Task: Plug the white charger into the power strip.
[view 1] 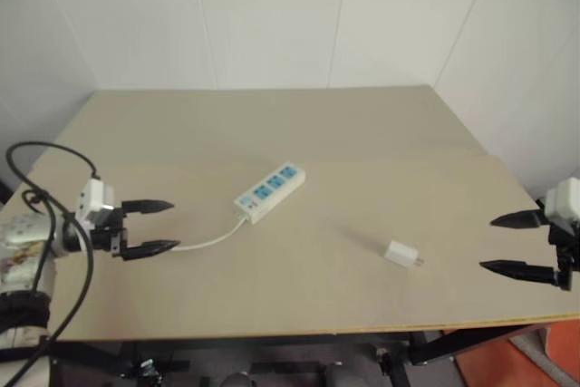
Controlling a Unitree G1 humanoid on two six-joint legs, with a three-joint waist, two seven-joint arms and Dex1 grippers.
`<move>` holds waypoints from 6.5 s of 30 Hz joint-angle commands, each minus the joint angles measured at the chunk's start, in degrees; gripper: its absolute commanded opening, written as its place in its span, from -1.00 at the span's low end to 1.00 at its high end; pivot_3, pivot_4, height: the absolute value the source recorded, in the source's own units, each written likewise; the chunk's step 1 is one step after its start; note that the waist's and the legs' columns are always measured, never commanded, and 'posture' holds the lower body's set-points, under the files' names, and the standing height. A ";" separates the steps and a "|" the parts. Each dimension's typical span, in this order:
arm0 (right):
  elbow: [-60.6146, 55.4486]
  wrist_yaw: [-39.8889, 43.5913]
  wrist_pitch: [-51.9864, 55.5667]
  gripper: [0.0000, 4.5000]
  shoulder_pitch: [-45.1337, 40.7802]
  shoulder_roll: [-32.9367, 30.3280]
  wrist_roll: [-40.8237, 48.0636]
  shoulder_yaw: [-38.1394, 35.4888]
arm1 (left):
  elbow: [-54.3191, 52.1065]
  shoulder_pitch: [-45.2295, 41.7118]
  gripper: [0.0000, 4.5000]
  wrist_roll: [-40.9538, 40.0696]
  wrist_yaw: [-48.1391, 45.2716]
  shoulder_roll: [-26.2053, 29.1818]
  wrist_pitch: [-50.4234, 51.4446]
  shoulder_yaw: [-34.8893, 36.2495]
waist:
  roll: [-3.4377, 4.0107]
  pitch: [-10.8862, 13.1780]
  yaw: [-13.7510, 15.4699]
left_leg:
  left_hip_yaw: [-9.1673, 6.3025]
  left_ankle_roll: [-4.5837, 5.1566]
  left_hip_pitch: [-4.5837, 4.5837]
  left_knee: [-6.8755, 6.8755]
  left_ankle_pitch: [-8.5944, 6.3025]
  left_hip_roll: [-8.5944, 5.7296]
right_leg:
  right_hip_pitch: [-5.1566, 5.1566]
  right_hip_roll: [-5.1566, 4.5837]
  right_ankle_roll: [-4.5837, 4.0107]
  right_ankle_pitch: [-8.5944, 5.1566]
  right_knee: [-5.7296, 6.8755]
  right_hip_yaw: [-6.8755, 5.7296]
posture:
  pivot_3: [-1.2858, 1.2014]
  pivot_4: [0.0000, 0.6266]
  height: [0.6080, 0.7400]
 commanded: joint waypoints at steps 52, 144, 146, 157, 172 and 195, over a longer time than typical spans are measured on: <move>-26.86 -31.89 8.38 1.00 1.40 20.49 3.55 5.12 | 5.31 -3.43 0.99 11.23 40.56 -34.84 -12.47 -6.95 | -0.04 -0.01 1.60 | -0.06 0.00 0.00 0.09 0.00 -0.09 | 0.10 -0.02 0.02 0.04 0.00 0.02 | 0.03 -0.52 1.00; -3.71 -24.37 52.30 1.00 -60.99 6.97 -5.86 76.25 | 14.64 -10.22 0.44 15.52 4.15 -25.49 -11.10 -22.07 | 0.25 -0.17 2.19 | -0.10 0.16 -0.28 0.08 -0.11 -0.06 | -0.02 -0.07 0.06 0.03 -0.45 -0.13 | 0.03 -0.52 1.00; -3.46 -23.06 50.92 1.00 -60.85 6.73 -7.17 77.07 | 14.54 -10.06 0.44 15.60 4.38 -25.40 -11.27 -22.05 | 0.25 -0.17 2.10 | -0.09 0.16 -0.27 0.08 -0.11 -0.06 | -0.02 -0.07 0.06 0.03 -0.44 -0.13 | 0.03 -0.52 1.00; -2.66 -19.75 48.39 -0.04 -58.38 7.33 -11.61 77.02 | 13.65 -9.03 0.44 15.33 4.60 -25.01 -11.21 -21.96 | 0.25 -0.17 1.72 | -0.10 0.15 -0.24 0.09 -0.11 -0.06 | 0.00 -0.07 0.06 0.03 -0.44 -0.13 | 0.03 -0.52 1.00; -3.28 -13.96 47.53 -0.50 -59.98 9.33 -7.80 64.79 | 13.43 -9.86 0.44 15.03 2.87 -24.26 -9.67 -22.21 | 0.26 -0.17 1.48 | -0.09 0.16 -0.22 0.08 -0.11 -0.06 | 0.01 -0.06 0.06 0.04 -0.42 -0.13 | 0.03 -0.52 1.00; 16.15 0.90 -7.63 -0.50 -37.82 52.56 13.48 30.49 | 14.93 -10.39 0.44 16.55 3.62 -26.31 -11.36 -23.17 | 0.24 -0.22 1.88 | -0.17 0.16 0.19 0.10 -0.10 -0.08 | 0.53 -0.04 0.07 0.09 -0.41 -0.15 | 0.03 -0.52 1.00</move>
